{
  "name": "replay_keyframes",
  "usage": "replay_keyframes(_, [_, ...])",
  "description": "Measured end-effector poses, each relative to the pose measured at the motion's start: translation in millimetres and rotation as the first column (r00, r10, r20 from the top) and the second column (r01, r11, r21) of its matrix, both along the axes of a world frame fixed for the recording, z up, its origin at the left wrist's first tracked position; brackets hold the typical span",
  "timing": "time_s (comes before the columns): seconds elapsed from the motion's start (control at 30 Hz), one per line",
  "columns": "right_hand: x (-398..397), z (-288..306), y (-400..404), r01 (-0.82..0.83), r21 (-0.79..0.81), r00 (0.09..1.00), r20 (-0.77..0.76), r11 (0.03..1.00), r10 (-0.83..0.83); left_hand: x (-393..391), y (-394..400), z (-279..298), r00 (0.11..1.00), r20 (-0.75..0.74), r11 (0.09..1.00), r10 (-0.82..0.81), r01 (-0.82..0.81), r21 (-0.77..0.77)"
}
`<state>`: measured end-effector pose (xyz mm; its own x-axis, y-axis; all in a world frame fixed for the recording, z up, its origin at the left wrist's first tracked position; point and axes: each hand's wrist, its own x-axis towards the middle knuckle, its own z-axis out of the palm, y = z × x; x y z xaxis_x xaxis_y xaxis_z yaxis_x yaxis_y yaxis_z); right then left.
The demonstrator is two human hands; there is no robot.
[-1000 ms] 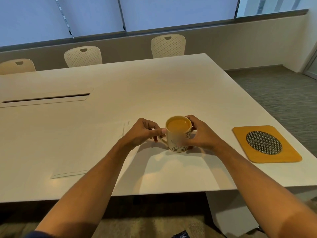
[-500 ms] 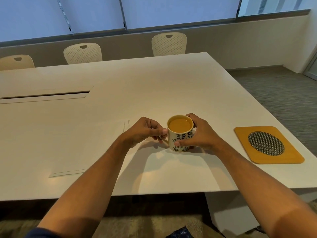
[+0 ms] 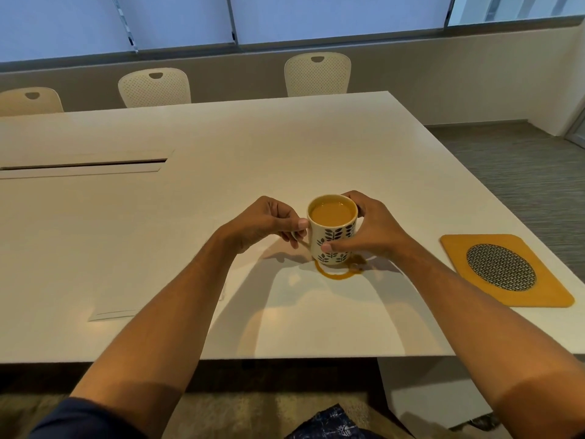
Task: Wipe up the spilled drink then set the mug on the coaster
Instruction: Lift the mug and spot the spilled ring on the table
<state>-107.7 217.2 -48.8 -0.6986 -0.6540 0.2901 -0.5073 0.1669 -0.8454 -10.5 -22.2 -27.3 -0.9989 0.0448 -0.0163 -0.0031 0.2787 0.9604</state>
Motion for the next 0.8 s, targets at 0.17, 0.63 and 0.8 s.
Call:
replay_keyframes(0.17, [-11, 6, -16, 0.011, -0.009, 0.999, -0.039, 1.0, -0.012, -8, -11, 8, 0.999, 0.01, 0.999, 0.037, -0.037, 0.03])
replay_keyframes(0.63, [-37, 9, -76, 0.091, 0.013, 0.992, -0.087, 0.996, -0.089, -29, -53, 22, 0.987, 0.053, 0.988, 0.152, -0.149, -0.044])
replay_keyframes(0.8, [-44, 7, -99, 0.112, 0.009, 0.991, -0.08, 0.994, -0.111, -41, -72, 22, 0.975, 0.063, 0.976, 0.213, -0.208, -0.071])
